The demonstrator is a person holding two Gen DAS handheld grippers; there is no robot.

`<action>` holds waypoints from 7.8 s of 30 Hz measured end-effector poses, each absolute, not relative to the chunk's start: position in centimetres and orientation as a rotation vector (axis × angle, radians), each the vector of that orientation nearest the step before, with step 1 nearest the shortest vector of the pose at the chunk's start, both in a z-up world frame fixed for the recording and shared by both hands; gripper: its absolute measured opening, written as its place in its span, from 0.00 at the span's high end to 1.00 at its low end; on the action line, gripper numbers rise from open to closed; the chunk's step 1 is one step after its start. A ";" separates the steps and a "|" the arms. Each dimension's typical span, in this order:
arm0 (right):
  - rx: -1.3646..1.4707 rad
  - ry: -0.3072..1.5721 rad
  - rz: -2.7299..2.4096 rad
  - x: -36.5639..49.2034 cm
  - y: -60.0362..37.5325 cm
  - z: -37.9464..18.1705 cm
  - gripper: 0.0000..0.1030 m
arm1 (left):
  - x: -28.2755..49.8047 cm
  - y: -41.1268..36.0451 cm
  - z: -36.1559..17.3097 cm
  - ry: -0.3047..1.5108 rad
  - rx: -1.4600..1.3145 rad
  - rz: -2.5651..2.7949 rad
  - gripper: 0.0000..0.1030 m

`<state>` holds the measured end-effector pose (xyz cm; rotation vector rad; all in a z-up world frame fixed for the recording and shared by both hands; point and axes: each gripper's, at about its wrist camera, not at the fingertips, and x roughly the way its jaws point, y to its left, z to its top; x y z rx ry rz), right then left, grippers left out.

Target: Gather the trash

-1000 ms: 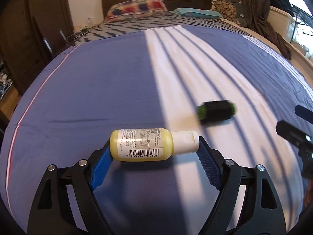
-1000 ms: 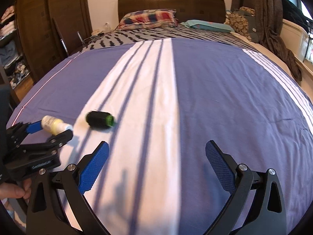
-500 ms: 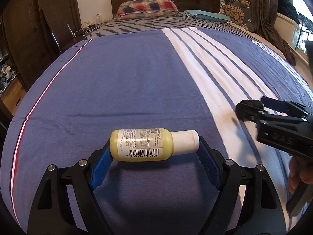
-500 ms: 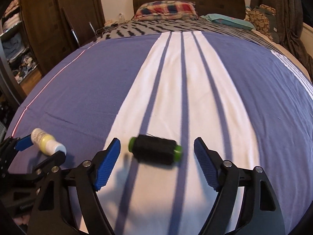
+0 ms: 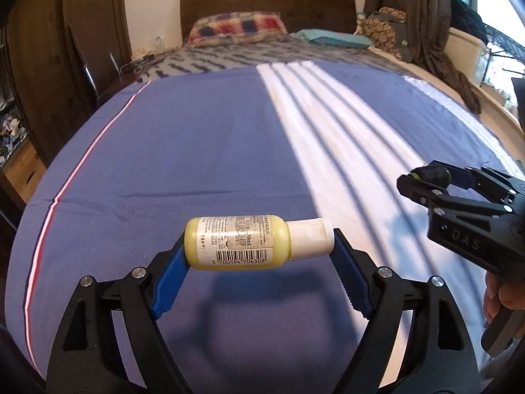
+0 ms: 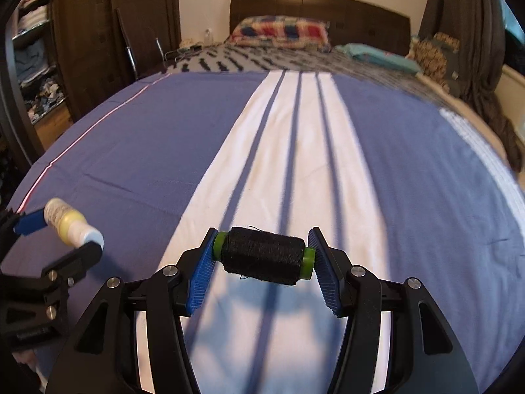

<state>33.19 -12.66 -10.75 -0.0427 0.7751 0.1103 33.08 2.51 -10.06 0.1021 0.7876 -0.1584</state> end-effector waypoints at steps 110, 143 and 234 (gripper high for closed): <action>0.133 0.820 0.047 0.0 -22.6 -16.3 0.04 | 1.5 -1.4 -17.0 0.873 0.068 -0.262 0.08; 0.060 0.333 -0.095 -6.5 -24.3 -1.8 0.03 | -3.3 -1.2 -1.3 0.423 0.059 -0.187 0.08; 0.080 0.345 -0.056 -6.7 -23.0 -2.1 0.03 | -3.6 -1.1 -1.1 0.419 0.052 -0.170 0.08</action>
